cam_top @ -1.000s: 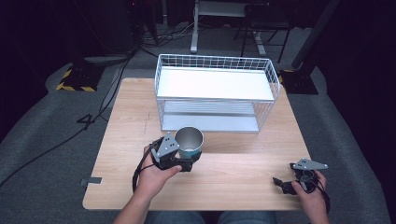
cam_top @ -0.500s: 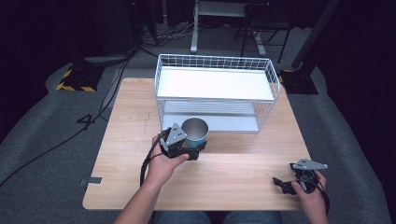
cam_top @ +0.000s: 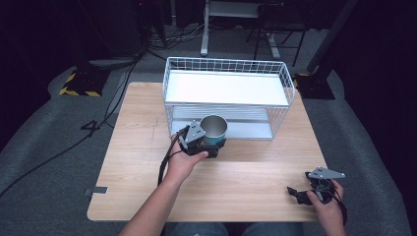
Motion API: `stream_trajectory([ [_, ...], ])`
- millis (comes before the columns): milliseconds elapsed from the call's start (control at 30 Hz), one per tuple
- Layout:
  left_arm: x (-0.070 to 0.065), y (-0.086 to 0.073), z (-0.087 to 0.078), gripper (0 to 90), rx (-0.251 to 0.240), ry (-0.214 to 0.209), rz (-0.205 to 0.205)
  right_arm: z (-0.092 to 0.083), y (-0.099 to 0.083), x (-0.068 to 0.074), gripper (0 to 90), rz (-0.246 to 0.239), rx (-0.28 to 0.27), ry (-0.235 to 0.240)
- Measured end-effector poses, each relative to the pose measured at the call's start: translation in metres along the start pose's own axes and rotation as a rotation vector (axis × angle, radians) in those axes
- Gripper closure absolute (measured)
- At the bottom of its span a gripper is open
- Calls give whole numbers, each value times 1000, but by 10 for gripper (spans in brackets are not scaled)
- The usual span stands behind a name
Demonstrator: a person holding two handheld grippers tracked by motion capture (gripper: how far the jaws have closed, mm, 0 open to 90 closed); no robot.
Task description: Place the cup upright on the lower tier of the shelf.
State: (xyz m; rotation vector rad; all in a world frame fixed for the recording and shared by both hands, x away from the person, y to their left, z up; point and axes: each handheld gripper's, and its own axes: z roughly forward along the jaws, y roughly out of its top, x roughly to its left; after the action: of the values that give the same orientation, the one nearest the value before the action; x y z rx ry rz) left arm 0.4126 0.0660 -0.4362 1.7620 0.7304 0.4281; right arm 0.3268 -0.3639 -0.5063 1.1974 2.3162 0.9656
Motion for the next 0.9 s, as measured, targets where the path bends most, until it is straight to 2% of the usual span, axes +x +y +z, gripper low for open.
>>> stream_trajectory([
  [133, 3, 1, 14, 183, 14, 6, 16, 0, 0, 0, 0, 0, 0, 0],
  [200, 5, 2, 20, 183, 4, 10, 17, 0, 0, 0, 0, 0, 0, 0],
  [267, 7, 1, 27, 182, -15, 22, 1, 0, 0, 0, 0, 0, 0, 0],
  [367, 11, -1, 38, 182, -17, 39, -16, 0, 0, 0, 0, 0, 0, 0],
  [467, 14, -3, 46, 182, -16, 35, -34, 0, 0, 0, 1, 0, 0, 0],
  [633, 19, -3, 59, 182, -8, 50, -24, 0, 0, 0, 0, 0, 0, 0],
  [767, 23, -2, 67, 182, -11, 59, -39, 0, 0, 0, 0, 1, 0, -1],
  [900, 27, 0, 75, 182, -1, 71, -33, 0, 0, 0, 0, 0, 0, 0],
])
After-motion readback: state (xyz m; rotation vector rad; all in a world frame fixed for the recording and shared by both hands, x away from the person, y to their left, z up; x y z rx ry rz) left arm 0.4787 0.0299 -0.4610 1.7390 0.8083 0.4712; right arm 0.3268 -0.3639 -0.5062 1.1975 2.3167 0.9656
